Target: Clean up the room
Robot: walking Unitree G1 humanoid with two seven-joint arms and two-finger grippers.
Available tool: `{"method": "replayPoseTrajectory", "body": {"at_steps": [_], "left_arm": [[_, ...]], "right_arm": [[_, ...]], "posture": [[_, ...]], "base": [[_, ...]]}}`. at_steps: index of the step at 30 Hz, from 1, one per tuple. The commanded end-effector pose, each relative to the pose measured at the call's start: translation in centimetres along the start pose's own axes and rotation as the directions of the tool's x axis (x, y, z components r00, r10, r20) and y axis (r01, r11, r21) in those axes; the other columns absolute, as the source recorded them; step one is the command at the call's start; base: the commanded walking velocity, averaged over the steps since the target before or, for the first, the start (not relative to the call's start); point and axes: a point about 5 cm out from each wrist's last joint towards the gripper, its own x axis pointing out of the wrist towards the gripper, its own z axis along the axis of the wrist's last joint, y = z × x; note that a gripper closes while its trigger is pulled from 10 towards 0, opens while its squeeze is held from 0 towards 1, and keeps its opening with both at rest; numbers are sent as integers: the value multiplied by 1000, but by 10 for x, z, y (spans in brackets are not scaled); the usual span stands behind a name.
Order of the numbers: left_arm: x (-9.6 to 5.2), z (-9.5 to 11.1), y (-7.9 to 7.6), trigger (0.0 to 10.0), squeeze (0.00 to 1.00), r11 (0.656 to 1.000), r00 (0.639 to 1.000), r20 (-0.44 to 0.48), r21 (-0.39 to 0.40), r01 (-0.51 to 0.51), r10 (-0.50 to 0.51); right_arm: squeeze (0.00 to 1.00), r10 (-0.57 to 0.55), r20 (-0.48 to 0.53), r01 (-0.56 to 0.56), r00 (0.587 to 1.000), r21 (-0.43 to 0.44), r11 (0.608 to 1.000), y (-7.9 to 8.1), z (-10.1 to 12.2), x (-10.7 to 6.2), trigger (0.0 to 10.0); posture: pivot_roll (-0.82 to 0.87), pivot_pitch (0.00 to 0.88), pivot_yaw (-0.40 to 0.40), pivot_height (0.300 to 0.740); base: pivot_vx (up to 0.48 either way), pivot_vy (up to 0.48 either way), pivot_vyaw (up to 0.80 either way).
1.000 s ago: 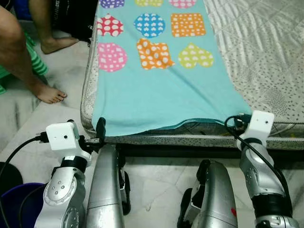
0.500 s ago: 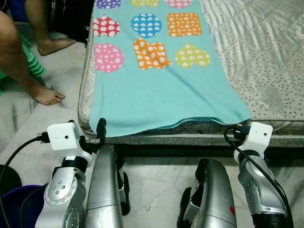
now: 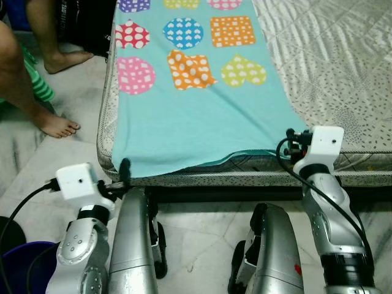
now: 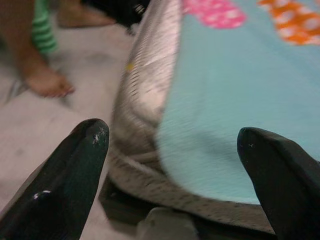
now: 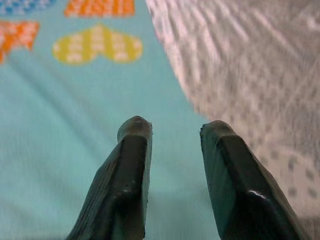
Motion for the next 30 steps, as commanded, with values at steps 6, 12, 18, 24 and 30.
{"method": "replayPoseTrajectory", "body": {"at_steps": [6, 12, 18, 24, 30], "left_arm": [[11, -17, 22, 10000, 0, 996, 993, -80, -32, -85, 83], [24, -16, 23, 10000, 0, 995, 994, -79, -65, -75, 70], [39, -20, 13, 10000, 0, 993, 995, -92, -109, -38, 28], [52, -32, 11, 10000, 0, 992, 988, -153, -121, -36, 17], [61, -41, 9, 0, 0, 987, 983, -184, -161, -29, -2]], "right_arm": [[1000, 9, 48, -9, 999, -7, 1000, 5, 10, 9, 10000], [0, 28, 49, -27, 998, -15, 1000, 11, 10, 5, 10000], [0, 45, 60, -44, 997, -22, 999, 17, 11, 2, 10000], [0, 50, 61, -48, 997, -24, 999, 18, 12, 0, 10000], [0, 52, 67, -50, 996, -30, 998, 17, 14, 0, 10000]], "posture": [[129, 312, -4, 528], [106, 315, -6, 528], [89, 314, -6, 528], [76, 313, -9, 528], [65, 313, -12, 528]], "base": [[0, 0, 0], [0, 0, 0], [0, 0, 0], [0, 0, 0], [0, 0, 0]]}}
